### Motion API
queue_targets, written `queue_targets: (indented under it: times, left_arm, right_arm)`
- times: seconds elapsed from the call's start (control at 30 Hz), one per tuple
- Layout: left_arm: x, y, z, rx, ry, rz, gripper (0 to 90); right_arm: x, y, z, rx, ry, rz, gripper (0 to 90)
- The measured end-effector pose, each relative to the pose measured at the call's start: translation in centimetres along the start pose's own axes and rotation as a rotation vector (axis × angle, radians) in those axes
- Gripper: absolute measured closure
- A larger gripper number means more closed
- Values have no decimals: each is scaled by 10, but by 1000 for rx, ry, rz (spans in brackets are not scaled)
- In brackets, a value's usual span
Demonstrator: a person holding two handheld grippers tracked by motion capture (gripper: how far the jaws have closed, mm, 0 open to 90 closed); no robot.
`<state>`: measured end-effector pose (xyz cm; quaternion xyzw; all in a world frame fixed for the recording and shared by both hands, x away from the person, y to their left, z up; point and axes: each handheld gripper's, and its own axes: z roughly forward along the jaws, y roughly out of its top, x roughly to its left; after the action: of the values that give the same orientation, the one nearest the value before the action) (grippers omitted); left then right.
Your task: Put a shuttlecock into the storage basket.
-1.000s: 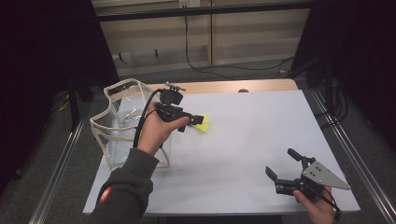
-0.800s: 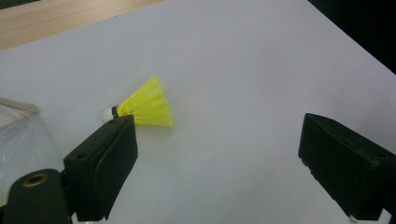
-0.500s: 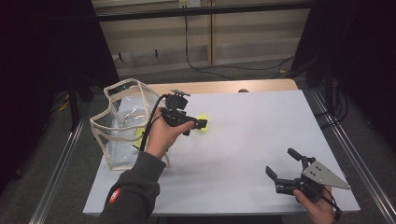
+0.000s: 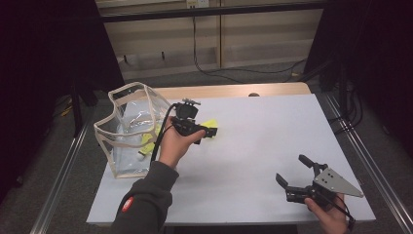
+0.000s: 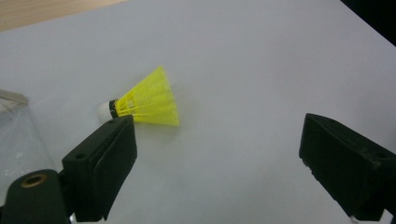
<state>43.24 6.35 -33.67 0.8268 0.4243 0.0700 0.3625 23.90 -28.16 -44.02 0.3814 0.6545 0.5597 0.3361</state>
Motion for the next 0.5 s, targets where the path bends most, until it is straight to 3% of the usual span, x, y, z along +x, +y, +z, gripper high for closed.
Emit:
queue_targets:
  times: [0.5]
  left_arm:
    - [7, -6, 21, -10, 52, -45, 113]
  right_arm:
    - [0, 0, 2, -2, 3, 1, 29]
